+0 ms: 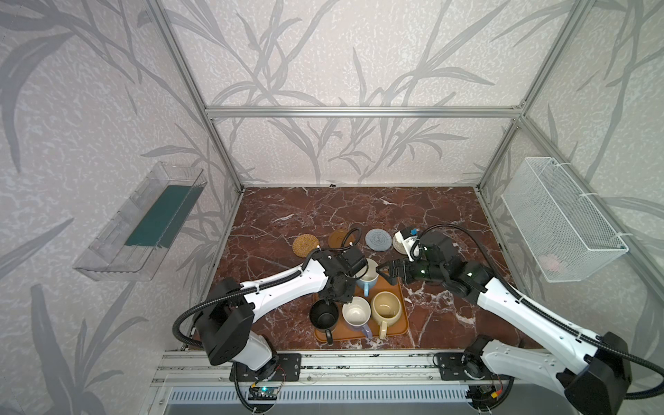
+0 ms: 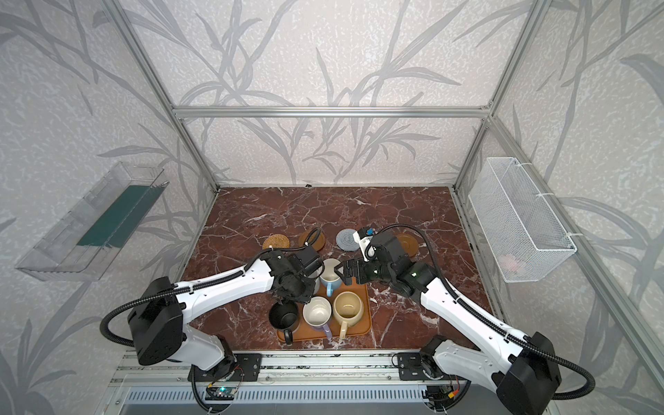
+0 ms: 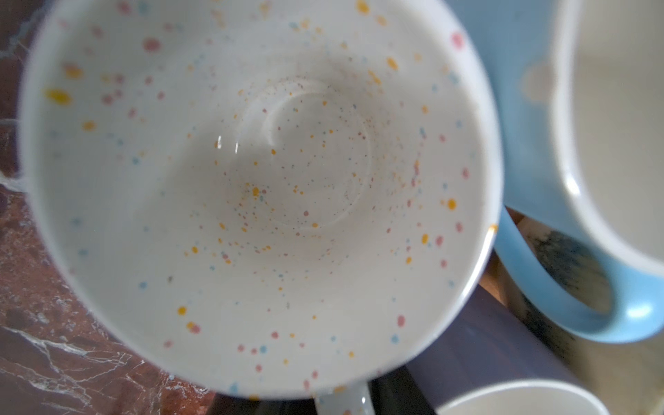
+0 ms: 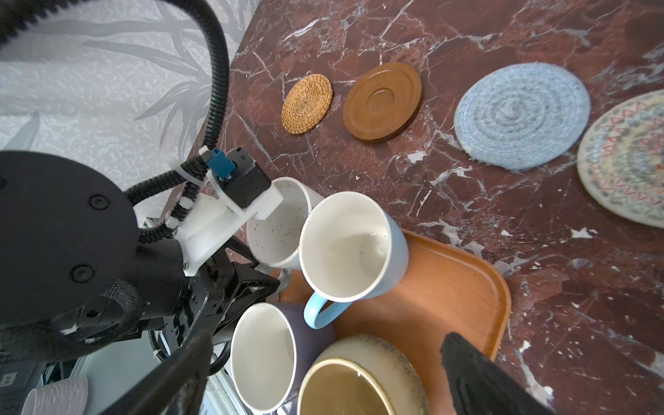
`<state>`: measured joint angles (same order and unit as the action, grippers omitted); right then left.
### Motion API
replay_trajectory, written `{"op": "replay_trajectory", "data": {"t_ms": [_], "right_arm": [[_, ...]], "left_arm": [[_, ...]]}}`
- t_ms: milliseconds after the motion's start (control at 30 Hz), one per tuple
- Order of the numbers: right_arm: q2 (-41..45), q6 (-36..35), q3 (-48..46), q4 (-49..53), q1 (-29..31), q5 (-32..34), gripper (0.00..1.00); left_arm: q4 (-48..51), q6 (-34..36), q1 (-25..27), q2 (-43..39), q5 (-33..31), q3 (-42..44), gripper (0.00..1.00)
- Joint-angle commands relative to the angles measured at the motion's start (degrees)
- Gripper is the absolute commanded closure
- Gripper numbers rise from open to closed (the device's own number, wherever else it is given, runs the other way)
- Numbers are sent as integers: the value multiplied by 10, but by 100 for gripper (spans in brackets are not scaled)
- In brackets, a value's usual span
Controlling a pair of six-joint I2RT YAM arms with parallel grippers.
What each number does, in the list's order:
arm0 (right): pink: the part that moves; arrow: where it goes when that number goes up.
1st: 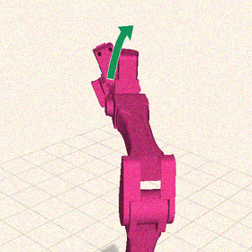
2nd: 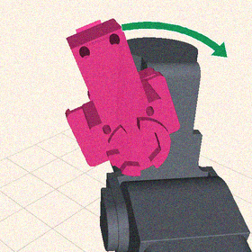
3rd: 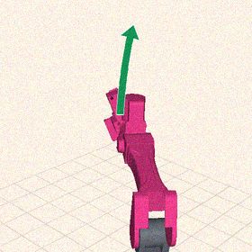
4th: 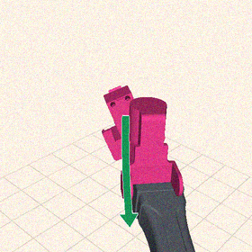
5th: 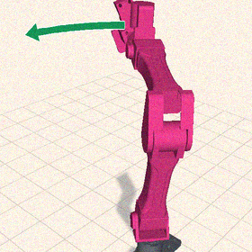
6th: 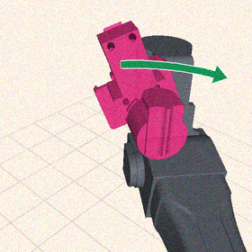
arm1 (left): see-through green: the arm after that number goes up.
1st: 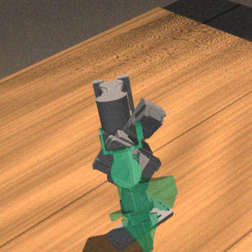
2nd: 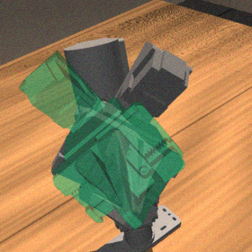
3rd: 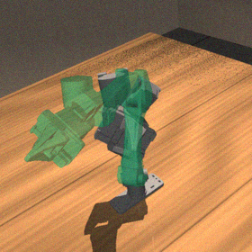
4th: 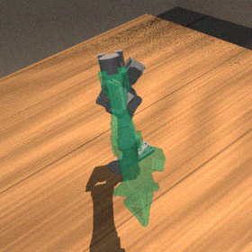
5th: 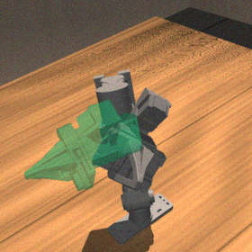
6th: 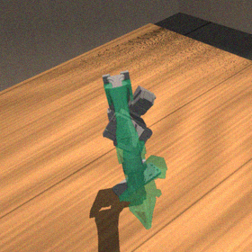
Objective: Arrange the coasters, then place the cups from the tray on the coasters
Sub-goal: 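Lower left gripper and close it on the speckled mug's handle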
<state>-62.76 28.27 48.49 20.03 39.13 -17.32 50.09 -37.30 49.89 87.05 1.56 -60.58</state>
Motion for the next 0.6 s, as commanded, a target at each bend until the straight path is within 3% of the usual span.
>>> {"op": "replay_trajectory", "data": {"t_ms": [0, 567], "right_arm": [[-6, 4, 4, -16, 8, -7, 1], [-14, 6, 6, -16, 12, 4, 2]], "left_arm": [[-15, -7, 3, 14, -20, 3, 67], [-27, 2, 3, 36, -18, 4, 70]]}}
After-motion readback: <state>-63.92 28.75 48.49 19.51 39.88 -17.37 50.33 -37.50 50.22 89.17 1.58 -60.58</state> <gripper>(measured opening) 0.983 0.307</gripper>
